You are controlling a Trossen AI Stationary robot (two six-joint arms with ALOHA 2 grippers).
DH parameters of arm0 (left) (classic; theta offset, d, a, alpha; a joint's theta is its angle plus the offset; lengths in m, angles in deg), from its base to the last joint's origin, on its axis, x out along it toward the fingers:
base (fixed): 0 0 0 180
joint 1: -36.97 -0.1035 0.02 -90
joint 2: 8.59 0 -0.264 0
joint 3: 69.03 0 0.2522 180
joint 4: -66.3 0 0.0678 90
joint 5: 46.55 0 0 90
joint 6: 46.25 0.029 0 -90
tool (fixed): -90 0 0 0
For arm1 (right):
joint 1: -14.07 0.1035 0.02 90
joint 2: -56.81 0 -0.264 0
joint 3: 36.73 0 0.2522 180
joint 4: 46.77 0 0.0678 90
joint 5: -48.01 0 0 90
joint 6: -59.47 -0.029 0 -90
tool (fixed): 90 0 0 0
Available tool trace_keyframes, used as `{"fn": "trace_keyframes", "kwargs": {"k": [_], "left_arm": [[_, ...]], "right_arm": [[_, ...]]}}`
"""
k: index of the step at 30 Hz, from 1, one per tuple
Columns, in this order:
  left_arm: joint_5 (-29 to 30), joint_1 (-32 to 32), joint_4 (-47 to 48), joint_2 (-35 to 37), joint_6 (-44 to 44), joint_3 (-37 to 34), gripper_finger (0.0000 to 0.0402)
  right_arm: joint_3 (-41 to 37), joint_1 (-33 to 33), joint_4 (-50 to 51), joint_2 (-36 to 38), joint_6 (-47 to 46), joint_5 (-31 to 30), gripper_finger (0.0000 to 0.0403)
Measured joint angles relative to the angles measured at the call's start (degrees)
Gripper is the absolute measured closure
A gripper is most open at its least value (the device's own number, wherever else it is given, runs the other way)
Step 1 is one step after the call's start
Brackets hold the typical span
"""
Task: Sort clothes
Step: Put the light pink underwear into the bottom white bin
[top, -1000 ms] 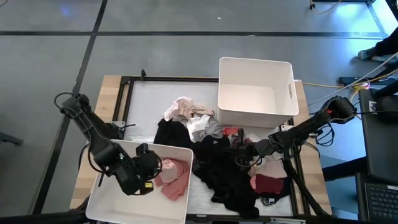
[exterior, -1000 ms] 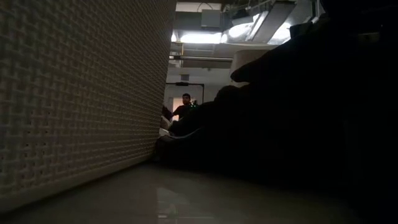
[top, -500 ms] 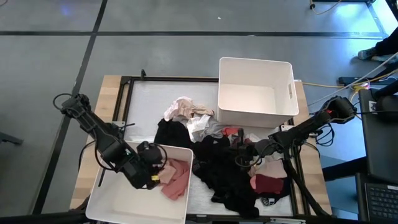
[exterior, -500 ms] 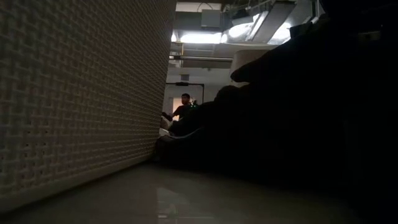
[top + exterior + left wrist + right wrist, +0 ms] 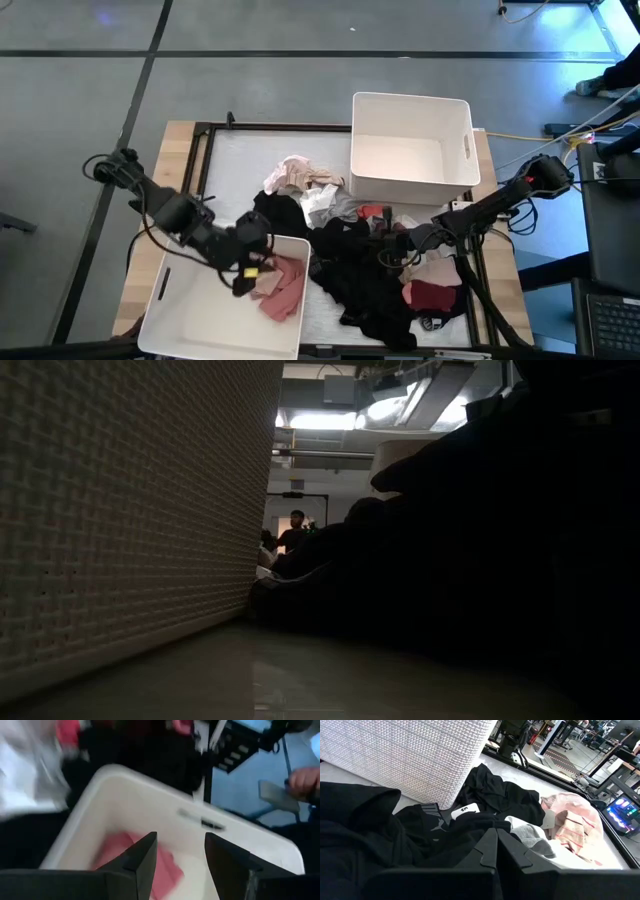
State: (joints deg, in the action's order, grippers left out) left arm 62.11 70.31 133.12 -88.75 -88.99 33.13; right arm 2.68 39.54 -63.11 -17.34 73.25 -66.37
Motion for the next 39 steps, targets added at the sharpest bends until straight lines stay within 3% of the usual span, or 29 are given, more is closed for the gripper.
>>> {"fn": "trace_keyframes", "kwargs": {"k": [7,23,29,39], "left_arm": [[4.32,-10.68,0.22,0.02,11.49,2.71,0.0246],[5.32,-40.48,3.20,-2.50,21.67,2.67,0.0247],[4.96,-46.82,8.13,-6.40,22.18,2.67,0.0247],[-1.84,-51.80,13.63,-15.78,22.18,2.65,0.0247]], "right_arm": [[0.00,-0.02,0.00,0.00,0.00,0.00,0.0397],[0.00,-0.01,0.86,0.00,0.04,0.02,0.0397],[0.02,-0.02,-0.39,-2.01,1.10,1.53,0.0397],[0.02,-4.22,-5.01,-10.67,4.48,4.91,0.0397]]}}
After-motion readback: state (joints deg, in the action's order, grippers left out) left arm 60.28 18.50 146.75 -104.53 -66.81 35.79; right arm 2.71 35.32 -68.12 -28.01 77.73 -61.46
